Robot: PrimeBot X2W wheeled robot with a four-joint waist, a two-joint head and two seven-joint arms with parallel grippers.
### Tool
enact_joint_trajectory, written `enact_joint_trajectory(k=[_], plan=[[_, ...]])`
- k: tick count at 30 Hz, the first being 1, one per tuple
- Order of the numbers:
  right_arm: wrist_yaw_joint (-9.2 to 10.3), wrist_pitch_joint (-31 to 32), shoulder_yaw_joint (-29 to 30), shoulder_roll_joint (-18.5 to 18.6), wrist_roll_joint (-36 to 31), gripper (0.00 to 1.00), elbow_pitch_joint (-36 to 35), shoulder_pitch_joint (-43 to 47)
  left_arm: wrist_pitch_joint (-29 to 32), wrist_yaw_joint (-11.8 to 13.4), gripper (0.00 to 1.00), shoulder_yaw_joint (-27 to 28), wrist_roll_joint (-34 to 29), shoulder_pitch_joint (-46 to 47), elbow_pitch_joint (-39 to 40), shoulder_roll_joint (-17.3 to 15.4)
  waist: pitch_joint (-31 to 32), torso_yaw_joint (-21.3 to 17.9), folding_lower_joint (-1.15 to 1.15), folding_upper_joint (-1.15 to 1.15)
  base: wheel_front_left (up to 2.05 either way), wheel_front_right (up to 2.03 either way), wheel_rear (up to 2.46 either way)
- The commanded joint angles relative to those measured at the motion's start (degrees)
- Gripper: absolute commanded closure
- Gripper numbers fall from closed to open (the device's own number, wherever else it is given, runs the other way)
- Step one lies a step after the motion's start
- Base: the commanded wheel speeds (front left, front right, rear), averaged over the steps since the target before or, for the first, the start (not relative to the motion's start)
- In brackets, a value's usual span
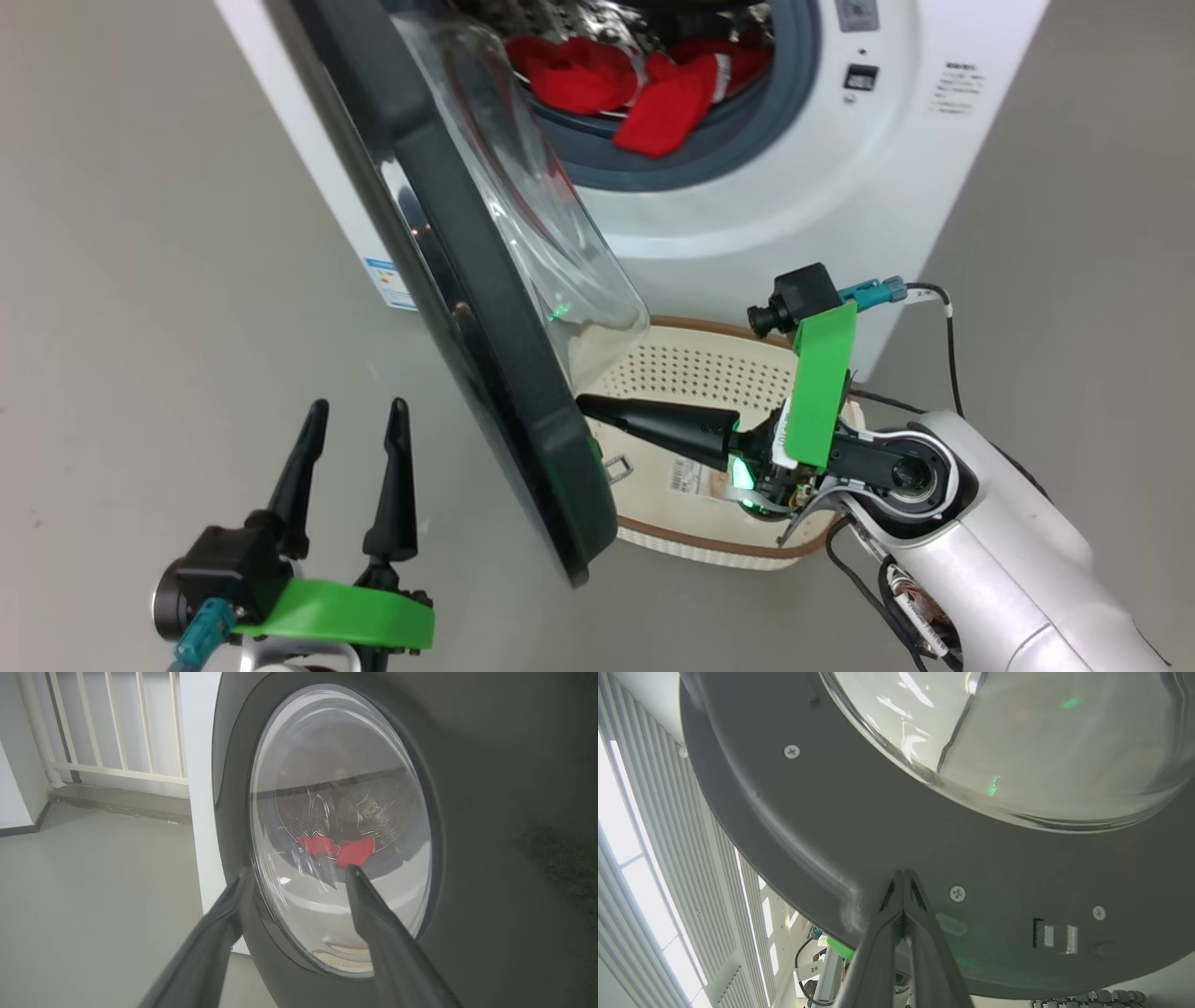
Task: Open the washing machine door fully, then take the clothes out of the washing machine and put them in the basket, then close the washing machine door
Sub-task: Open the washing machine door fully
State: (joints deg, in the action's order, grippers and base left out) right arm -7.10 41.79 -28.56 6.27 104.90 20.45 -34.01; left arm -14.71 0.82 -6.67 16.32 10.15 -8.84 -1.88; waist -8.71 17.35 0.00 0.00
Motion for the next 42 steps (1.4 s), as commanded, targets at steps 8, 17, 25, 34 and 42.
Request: enact_joint_trajectory(k=[8, 17, 25, 34, 42], plan=[[-0.39, -0.5, -1.6, -2.0, 0.4, 1.0, -1.1, 1.7, -0.3, 0.3, 0.0, 1.7, 1.3, -0.5, 0.1, -1.3, 2.3, 4.4, 0.0, 0.0, 0.0, 0.0, 0.0], [-0.39, -0.6, -2.5, -2.2, -0.1, 1.0, -0.3, 2.5, -0.2, 0.3, 0.0, 1.1, 2.0, -0.6, 0.0, -1.3, 2.7, 8.6, 0.0, 0.0, 0.0, 0.0, 0.0], [-0.39, -0.7, -2.7, -2.2, -0.3, 1.0, -0.1, 2.9, -0.2, 0.1, 0.0, 0.9, 3.4, -0.9, -0.4, -1.3, 3.3, 10.8, 0.0, 0.0, 0.0, 0.0, 0.0], [-0.39, -1.2, -2.9, -2.3, -0.5, 1.0, 0.7, 3.1, 0.1, 0.1, 0.0, 0.7, 4.0, -1.1, -0.6, -1.6, 3.8, 11.4, 0.0, 0.0, 0.0, 0.0, 0.0], [-0.39, -2.8, -2.9, -2.2, -1.7, 1.0, 2.1, 2.9, 0.1, 0.7, 0.0, 0.4, 3.9, -1.2, -0.2, -1.9, 4.0, 11.5, 0.0, 0.0, 0.0, 0.0, 0.0]])
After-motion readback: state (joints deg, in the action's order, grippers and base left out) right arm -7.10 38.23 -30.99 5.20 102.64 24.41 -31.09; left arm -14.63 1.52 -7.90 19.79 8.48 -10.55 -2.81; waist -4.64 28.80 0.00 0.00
